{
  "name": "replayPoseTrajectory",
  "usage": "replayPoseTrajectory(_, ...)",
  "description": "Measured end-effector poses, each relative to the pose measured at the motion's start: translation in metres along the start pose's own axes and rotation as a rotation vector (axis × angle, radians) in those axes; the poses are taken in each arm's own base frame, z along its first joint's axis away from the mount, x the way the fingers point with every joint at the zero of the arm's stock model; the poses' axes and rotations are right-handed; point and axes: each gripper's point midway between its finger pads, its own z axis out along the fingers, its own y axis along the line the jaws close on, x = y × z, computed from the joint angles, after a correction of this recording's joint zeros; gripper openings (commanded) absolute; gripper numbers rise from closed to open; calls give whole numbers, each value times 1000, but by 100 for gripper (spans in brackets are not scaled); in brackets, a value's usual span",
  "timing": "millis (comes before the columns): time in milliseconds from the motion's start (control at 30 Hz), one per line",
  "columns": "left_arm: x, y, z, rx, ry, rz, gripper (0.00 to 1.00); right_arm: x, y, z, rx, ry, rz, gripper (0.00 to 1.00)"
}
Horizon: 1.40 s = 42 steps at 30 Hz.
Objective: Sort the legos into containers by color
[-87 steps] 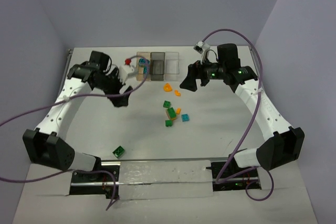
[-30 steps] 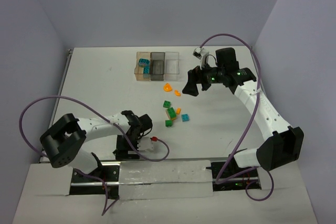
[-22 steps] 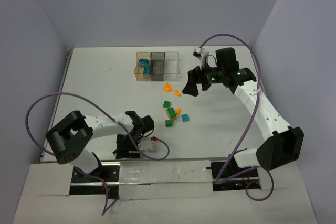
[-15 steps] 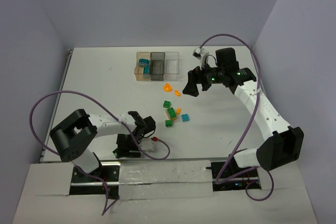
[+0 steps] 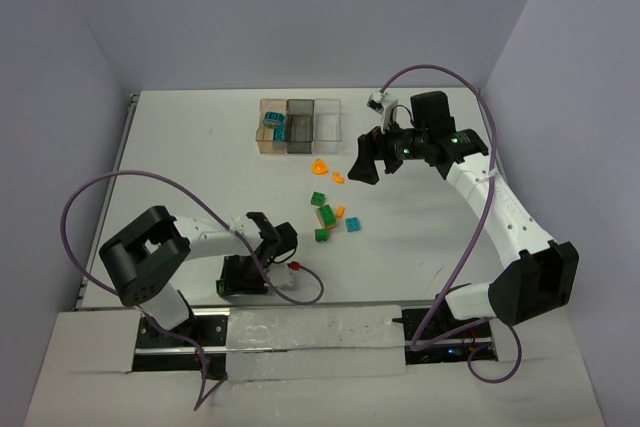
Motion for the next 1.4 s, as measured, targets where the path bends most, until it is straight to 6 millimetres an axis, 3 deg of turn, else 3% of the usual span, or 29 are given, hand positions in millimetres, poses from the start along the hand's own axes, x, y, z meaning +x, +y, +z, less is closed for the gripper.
replayPoseTrajectory(433,-32,22,-19,-74,-115,-18,23,-1,0,0,1,-1,-1,100)
replayPoseTrajectory(567,-44,37,-40,-85,-208,-67,1,-1,-1,-1,6,-2,1,100)
replayPoseTrajectory(600,-48,44,-51,-79,-247,-94,0,-1,-2,-1,8,-3,6,100)
replayPoseTrajectory(667,-57,71,-79,-94,-364,-182,0,-2,-5,-3,16,-11,17,100)
replayPoseTrajectory(767,-63,130,-135,-168,-574,-333,0,-5,-11,-6,31,-28,49,100)
replayPoseTrajectory(933,-46,217,-223,-320,-886,-563,0,-14,-21,-9,63,-68,89,100)
replayPoseTrajectory(1067,-42,280,-275,-422,-1090,-713,0,-20,-28,-9,99,-90,109,100)
replayPoseTrajectory(1233,-69,346,-296,-437,-1250,-820,0,-22,-34,-9,133,-99,123,100)
replayPoseTrajectory(1400,-101,394,-276,-390,-1297,-950,0,-22,-39,-10,157,-100,124,100)
